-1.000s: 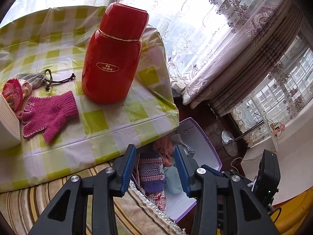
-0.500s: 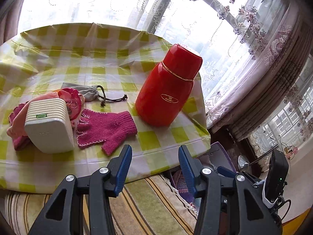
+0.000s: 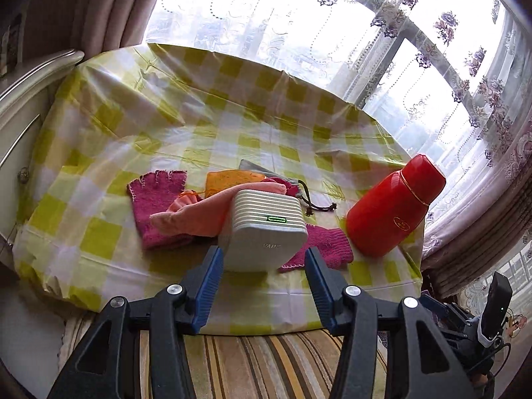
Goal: Organize soft objects
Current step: 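Move both open grippers back over the remaining items on the table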
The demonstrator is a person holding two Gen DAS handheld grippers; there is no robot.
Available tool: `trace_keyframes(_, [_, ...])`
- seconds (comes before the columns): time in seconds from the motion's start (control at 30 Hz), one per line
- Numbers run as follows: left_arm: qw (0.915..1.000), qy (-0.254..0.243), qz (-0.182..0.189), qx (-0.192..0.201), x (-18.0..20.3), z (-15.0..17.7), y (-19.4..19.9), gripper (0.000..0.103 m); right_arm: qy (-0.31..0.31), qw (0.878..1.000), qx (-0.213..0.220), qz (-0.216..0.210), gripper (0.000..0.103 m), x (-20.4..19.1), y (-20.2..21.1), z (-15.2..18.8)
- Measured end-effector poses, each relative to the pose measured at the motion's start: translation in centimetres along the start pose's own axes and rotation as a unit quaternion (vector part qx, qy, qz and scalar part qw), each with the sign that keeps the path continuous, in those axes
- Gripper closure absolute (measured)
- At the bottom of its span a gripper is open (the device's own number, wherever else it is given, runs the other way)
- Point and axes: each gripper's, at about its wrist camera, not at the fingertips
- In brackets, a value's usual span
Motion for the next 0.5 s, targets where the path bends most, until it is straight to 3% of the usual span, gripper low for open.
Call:
trace_keyframes(0.2, [0.9994,0.029,-0.020,-0.002,-3.9,0.3,0.3,0.048,0.011,1.000,-0.001,-0.017,0.039,-1.4,-1.0,-1.4])
trace_keyframes(0.5, [0.9989,0.022,-0.027,-0.029,-7.1,-0.6,-1.5,0.048,0.036,0.999,0.001,-0.029,0.039,-3.7,-3.3,-4.5])
Point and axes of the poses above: each gripper's, at about its wrist camera, not at the fingertips, and y roughly against the way its jaws point, x to its right, z to its underside, and after that the axes turned 13 degrees about z, right-handed
